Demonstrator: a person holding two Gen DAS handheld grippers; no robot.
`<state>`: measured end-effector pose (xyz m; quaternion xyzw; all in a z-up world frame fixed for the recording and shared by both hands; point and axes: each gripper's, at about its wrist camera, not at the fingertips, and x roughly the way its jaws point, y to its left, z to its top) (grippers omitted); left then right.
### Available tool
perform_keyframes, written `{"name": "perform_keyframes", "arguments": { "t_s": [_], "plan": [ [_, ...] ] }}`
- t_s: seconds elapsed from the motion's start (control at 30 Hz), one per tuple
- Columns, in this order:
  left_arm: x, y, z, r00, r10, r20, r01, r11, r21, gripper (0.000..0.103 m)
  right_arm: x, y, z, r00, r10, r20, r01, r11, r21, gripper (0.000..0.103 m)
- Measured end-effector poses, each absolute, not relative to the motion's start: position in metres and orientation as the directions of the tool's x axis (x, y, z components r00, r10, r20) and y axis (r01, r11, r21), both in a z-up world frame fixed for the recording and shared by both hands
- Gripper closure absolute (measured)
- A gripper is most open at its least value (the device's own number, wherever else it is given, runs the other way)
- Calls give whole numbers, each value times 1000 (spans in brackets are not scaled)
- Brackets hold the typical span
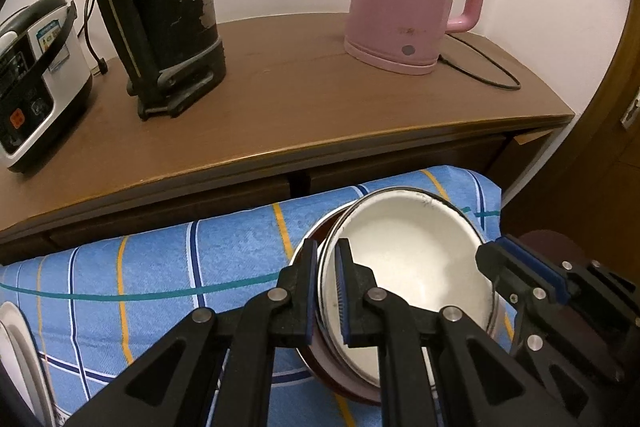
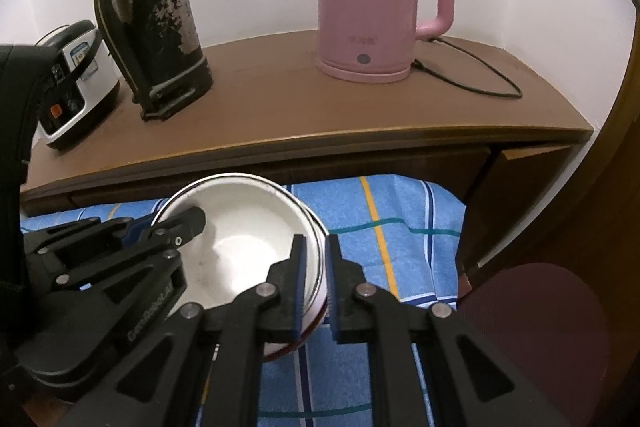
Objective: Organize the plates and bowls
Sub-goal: 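Lower the white enamel bowl into the steel bowl with both grippers, then open both grippers and release the white enamel bowl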
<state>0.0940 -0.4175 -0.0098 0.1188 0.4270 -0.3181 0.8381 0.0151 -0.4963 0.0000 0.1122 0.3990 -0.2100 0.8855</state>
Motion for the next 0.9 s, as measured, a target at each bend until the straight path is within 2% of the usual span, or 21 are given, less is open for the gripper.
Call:
{"name": "perform_keyframes", "arguments": {
  "t_s": [0.4,0.53,0.6,0.67,0.7,0.73,0.9],
  "plan": [
    [88,-419,-7,471,-412,-780,642,766,-17,92,15,-499,-5,590,-296,-751,470,882,22,94],
    [84,-416,0,485,-417,-769,647,763,-6,89,10,-497,0,609,-308,-731,479,878,29,91],
    [82,-414,3,497,-416,-762,645,764,4,79,7,-496,4,617,-305,-725,483,875,42,86],
    [80,-412,9,529,-404,-746,632,774,30,48,4,-496,7,621,-308,-721,488,871,49,76],
    [79,-409,13,556,-395,-731,617,786,44,43,2,-496,8,624,-315,-715,496,867,52,71],
    [78,-407,17,576,-400,-713,609,792,49,39,-1,-496,10,626,-325,-709,506,861,52,70],
    [70,-402,29,602,-409,-686,611,789,66,38,-10,-494,19,642,-327,-694,515,854,74,66]
  ]
}}
